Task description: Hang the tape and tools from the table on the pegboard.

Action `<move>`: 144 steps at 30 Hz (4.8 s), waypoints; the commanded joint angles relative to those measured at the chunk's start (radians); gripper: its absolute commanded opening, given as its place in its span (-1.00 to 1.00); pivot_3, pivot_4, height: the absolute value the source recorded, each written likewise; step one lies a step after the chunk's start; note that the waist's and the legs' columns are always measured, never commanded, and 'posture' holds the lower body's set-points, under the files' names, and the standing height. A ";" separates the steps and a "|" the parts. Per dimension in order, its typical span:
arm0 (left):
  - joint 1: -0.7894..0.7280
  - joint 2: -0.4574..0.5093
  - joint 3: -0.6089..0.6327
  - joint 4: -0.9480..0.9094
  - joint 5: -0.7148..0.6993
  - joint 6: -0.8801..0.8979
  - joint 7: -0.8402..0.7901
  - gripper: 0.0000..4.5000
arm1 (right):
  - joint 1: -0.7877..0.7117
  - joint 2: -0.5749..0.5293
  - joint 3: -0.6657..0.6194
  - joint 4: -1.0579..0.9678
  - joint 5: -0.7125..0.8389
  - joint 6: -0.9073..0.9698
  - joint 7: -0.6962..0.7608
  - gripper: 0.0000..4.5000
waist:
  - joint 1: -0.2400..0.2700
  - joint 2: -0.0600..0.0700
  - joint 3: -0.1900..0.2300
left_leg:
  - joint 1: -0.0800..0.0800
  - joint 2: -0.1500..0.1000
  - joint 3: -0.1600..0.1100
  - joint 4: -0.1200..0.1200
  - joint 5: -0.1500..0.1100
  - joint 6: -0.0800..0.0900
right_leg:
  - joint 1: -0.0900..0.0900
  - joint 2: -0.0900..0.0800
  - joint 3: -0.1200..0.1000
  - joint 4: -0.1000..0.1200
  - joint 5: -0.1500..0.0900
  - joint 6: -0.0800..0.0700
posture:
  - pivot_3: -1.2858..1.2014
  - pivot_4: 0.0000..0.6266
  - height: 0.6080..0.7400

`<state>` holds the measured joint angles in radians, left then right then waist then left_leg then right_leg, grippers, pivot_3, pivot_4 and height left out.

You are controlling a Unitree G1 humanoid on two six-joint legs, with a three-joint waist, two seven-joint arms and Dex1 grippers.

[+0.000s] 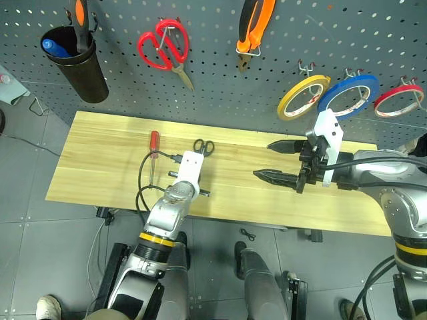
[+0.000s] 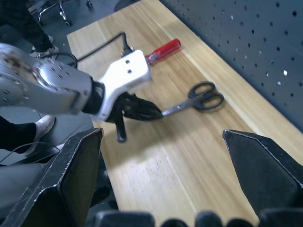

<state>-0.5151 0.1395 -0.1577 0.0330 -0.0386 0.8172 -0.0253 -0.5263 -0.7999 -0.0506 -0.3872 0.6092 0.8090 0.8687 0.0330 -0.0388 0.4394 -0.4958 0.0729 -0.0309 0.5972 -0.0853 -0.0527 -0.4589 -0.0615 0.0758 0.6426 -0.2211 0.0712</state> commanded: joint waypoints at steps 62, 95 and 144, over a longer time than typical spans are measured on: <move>0.271 0.263 0.255 -0.793 0.049 -0.475 -0.193 -0.98 | -0.334 0.249 -0.051 -0.022 0.145 -0.071 -0.240 1.00 | 0.037 -0.001 -0.096 | -0.002 0.000 0.000 0.001 0.001 0.000 | 0.002 0.000 -0.003 -0.007 0.010 -0.007 | 0.18 -0.11 1.00; 0.221 0.225 0.215 -0.611 0.076 -0.461 -0.194 0.44 | -0.321 0.216 -0.053 -0.044 0.141 -0.039 -0.286 1.00 | 0.027 -0.001 -0.096 | 0.000 0.000 0.000 0.008 0.001 0.001 | 0.003 0.000 -0.002 0.004 0.010 -0.007 | 0.14 -0.09 1.00; -0.363 0.178 0.234 0.745 0.059 -0.417 -0.111 0.88 | -0.277 0.185 0.155 0.041 -0.053 0.023 -0.135 1.00 | 0.004 0.003 -0.005 | -0.003 0.002 -0.001 0.008 0.003 0.004 | 0.000 0.001 -0.003 0.008 0.006 -0.006 | 0.09 0.68 1.00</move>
<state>-0.8809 0.3111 0.0840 0.7615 0.0065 0.4063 -0.1420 -0.8087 -0.6088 0.1420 -0.2938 0.5433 0.8187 0.7374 0.0369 -0.0354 0.4342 -0.4984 0.0747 -0.0318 0.6053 -0.0821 -0.0491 -0.4594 -0.0604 0.0729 0.6508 -0.2147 0.0649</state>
